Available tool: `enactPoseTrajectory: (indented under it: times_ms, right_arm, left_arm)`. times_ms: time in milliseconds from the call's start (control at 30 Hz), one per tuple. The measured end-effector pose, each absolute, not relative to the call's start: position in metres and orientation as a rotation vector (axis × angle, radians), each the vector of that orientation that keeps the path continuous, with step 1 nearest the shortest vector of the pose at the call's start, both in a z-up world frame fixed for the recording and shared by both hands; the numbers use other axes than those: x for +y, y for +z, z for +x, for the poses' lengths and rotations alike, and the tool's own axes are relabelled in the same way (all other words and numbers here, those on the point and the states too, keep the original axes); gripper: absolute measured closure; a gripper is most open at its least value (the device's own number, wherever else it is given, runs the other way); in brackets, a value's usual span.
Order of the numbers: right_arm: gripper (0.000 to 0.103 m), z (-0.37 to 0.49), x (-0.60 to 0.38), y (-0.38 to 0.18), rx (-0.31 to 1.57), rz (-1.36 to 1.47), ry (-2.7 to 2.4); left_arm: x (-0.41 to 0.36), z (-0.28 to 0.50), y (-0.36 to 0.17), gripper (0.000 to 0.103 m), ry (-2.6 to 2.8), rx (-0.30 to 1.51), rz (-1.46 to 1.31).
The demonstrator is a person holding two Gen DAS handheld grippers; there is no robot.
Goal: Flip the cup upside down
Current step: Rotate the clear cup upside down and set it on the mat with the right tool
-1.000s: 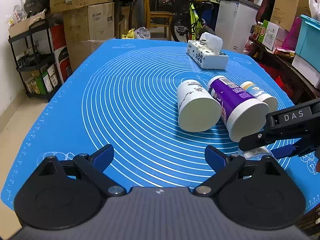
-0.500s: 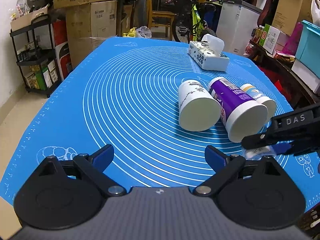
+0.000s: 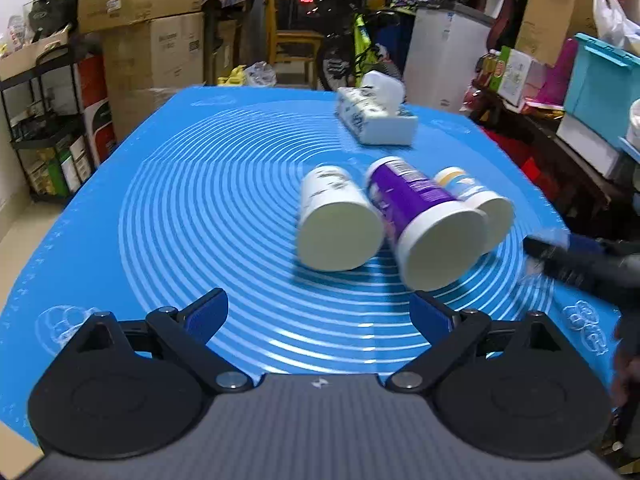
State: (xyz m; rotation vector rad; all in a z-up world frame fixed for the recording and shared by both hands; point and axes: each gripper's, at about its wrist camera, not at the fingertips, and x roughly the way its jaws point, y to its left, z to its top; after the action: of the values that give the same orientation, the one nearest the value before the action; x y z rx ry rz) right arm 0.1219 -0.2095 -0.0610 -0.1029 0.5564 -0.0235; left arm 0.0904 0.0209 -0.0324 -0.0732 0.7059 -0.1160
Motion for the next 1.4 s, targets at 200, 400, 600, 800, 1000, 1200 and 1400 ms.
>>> enactPoseTrajectory:
  times_ms: [200,400,600,800,1000,1200,1400]
  right_arm:
    - [0.046,0.095,-0.208,-0.066,0.502,-0.147,0.001]
    - [0.047,0.081,-0.223,-0.066,0.539,-0.092,0.022]
    - [0.034,0.077,-0.230,-0.065,0.564,-0.037,0.039]
    - [0.023,0.050,-0.239,-0.051,0.569,0.013,0.010]
    - [0.021,0.010,-0.249,-0.030,0.617,0.001,0.012]
    - [0.020,-0.022,-0.255,-0.017,0.632,-0.038,0.022]
    - [0.020,-0.036,-0.258,-0.015,0.623,-0.054,0.009]
  left_arm:
    - [0.001,0.087,-0.032,0.006,-0.149,0.694,-0.041]
    - [-0.013,0.078,-0.033,0.007,-0.176,0.696,-0.022]
    - [-0.030,0.067,-0.036,0.006,-0.179,0.679,0.022]
    - [-0.043,0.052,-0.029,0.007,-0.198,0.668,0.036]
    - [-0.061,0.027,-0.022,0.007,-0.204,0.670,0.070]
    - [-0.072,0.007,-0.018,0.007,-0.234,0.677,0.069]
    - [-0.085,-0.008,-0.013,0.007,-0.256,0.668,0.090]
